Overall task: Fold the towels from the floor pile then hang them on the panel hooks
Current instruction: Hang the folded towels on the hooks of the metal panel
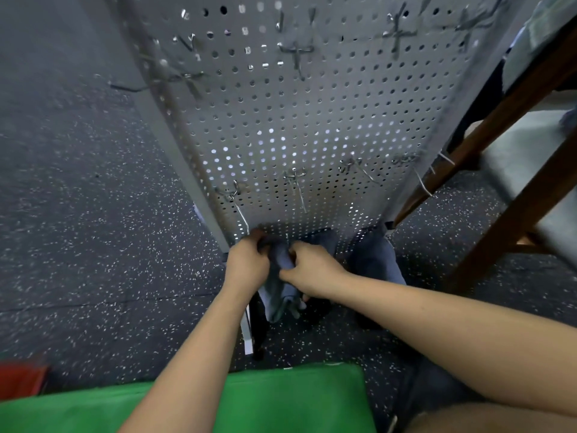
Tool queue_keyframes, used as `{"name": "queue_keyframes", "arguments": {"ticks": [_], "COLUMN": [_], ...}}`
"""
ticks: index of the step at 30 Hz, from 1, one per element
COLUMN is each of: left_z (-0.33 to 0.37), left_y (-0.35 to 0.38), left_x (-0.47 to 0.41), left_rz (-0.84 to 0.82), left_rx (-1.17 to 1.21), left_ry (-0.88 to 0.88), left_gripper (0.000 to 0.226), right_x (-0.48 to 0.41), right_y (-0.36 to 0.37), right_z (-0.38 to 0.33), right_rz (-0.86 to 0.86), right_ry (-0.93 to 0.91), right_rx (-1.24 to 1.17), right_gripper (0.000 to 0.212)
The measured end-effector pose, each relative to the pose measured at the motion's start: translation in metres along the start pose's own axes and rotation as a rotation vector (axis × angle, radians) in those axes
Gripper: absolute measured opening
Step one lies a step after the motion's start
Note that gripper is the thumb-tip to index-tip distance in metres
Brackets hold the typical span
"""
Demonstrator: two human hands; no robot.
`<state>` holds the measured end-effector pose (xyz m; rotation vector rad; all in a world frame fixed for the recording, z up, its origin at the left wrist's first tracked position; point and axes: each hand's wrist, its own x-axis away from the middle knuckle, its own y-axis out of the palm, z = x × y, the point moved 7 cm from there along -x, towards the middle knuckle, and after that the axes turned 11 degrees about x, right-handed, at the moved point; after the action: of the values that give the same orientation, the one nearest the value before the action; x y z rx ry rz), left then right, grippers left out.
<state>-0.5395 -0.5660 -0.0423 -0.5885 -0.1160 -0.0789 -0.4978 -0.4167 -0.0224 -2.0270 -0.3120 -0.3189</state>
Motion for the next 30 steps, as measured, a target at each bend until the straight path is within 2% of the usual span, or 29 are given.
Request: {"name": "queue_keyframes", "arguments": {"ticks": [6,11,16,19,22,26,30], "left_z": [-0.005,-0.008,-0.008,-0.011,-0.011,0.005,0.042], "left_y": [0.001,0.013,0.009,0.008,0.004,-0.006,-0.01], "left_x": [-0.014,-0.021,-0.005,0.001,-0.004,-0.004,0.015], "left_rz": [-0.02,-0.041,0.139,0.155,0.1,0.091,0.086], "left_rx": [-0.038,-0.02,0.182,0.225,0.162,-0.039,-0.052], "left_ry": [0.039,0.012,-0.084,-0.144,-0.174,-0.063,0.037], "left_gripper": [0.03,0.026,0.018,0.014,0.024,0.039,0.026], "right_x": [-0.008,-0.007,-0.005,0.0,0.007,0.024,0.058], "right_y": [0.015,0.019,0.003,0.009,0.006,-0.023,-0.063], "right_z": [0.011,0.025,0.023,0.023,0.031,0.038,0.046], "right_rz": [0.046,0.064,0.143,0.011,-0.104,-0.122,-0.046], "right_ry": [0.082,0.069,0.001,-0.041,-0.033,-0.051,-0.085], "right_rx": [-0.175,-0.254,-0.293,-0.254,-0.235,-0.249,-0.11], "right_gripper": [0.05,0.055,0.041,0.037,0.026,0.02,0.02]}}
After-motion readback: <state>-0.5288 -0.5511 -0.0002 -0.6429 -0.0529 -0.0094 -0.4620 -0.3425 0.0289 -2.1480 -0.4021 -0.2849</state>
